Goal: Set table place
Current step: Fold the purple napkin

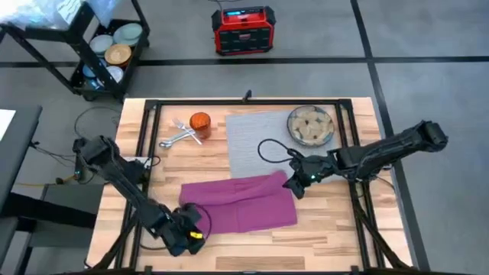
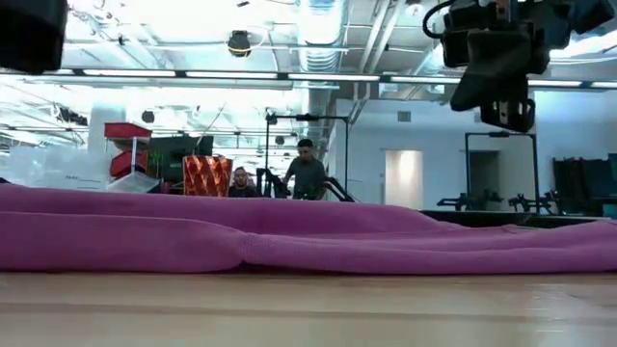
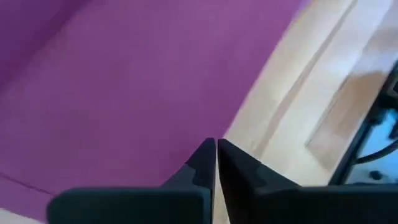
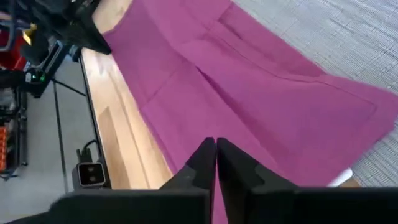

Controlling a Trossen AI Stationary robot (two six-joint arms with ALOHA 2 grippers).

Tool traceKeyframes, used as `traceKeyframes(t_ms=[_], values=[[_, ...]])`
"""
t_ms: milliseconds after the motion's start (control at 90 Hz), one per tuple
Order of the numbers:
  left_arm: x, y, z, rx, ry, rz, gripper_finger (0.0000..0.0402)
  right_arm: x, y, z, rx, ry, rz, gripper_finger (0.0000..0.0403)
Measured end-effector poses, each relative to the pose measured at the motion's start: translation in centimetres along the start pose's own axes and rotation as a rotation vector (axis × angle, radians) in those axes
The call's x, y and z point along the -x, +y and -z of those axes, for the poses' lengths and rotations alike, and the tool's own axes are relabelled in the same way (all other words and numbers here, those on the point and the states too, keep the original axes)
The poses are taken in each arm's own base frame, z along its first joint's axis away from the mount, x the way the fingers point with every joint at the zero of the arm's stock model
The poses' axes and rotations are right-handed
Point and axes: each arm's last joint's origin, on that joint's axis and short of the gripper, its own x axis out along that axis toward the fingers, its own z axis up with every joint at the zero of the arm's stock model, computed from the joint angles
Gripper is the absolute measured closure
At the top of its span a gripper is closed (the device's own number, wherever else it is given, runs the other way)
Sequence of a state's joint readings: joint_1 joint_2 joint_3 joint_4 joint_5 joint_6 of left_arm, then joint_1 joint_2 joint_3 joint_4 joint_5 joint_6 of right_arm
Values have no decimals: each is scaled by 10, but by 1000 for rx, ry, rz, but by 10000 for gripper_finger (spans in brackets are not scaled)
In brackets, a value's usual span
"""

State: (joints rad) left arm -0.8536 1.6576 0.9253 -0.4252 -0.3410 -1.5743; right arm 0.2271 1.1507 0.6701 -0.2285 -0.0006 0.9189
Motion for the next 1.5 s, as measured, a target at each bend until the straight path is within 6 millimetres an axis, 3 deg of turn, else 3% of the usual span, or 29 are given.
traceKeyframes(t_ms=[144,267,467,733,956,1256,1356,1444,1500], values=[[14,-15,-2,-116,0,-48,401,0,2,3,20,-12,10,391],[30,-18,-3,-325,37,-153,397,0,2,2,45,-23,10,370],[37,-14,12,-511,141,-167,347,0,3,3,79,-19,7,306],[37,-11,14,-548,131,-191,269,0,2,1,72,-38,24,218],[22,-11,20,-576,123,-221,246,0,0,0,61,-42,29,206],[-5,-1,28,-567,158,-362,258,0,1,5,69,10,21,220],[-6,0,28,-544,168,-380,304,1,6,13,91,62,-8,225],[-7,0,27,-532,180,-378,373,1,9,24,124,128,-14,230],[-7,0,26,-522,181,-381,390,3,11,34,147,171,-3,233]])
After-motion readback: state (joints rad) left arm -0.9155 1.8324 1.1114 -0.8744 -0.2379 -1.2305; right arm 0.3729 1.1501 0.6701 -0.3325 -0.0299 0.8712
